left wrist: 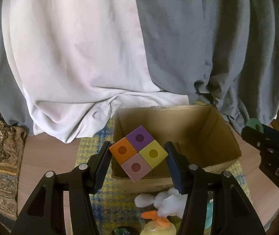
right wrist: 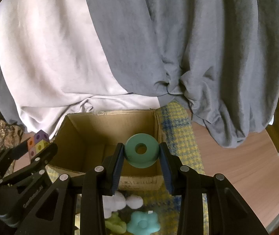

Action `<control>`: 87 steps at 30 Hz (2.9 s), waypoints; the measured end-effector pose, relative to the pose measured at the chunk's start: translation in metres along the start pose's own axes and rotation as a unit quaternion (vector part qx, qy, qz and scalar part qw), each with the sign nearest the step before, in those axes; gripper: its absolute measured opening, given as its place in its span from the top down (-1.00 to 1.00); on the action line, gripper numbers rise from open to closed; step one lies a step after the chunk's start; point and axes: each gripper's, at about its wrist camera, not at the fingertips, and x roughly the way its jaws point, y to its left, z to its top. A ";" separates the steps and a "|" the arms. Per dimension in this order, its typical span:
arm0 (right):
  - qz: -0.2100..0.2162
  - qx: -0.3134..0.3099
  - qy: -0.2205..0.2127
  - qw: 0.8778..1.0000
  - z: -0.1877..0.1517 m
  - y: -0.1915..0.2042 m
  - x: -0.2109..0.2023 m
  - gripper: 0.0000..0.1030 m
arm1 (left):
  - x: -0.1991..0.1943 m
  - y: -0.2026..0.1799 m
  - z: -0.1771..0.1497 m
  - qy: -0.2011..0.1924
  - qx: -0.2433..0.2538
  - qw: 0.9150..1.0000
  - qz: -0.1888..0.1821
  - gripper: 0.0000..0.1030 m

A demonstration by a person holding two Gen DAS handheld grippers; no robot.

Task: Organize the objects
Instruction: 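Open both tools to drop the ring and cube block into the box, then grasp the yellow duck plush with the left tool while the right tool reaches the yellow cup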

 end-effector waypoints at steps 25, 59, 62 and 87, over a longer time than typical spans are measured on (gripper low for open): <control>-0.001 0.013 -0.008 1.000 0.012 -0.011 0.005 -0.67 | 0.020 -0.003 0.004 0.013 0.013 1.000 0.015 -0.75; -0.006 0.039 -0.023 0.999 -0.045 -0.031 -0.048 -0.83 | -0.041 -0.015 -0.045 -0.023 0.011 0.999 0.021 -0.99; -0.005 0.038 -0.024 0.999 -0.054 -0.030 -0.052 -0.83 | -0.045 -0.015 -0.055 -0.024 0.009 0.999 0.021 -0.99; -0.021 0.026 0.006 0.999 -0.127 -0.028 -0.048 -0.83 | -0.026 -0.017 -0.134 0.015 0.014 1.000 0.010 -0.98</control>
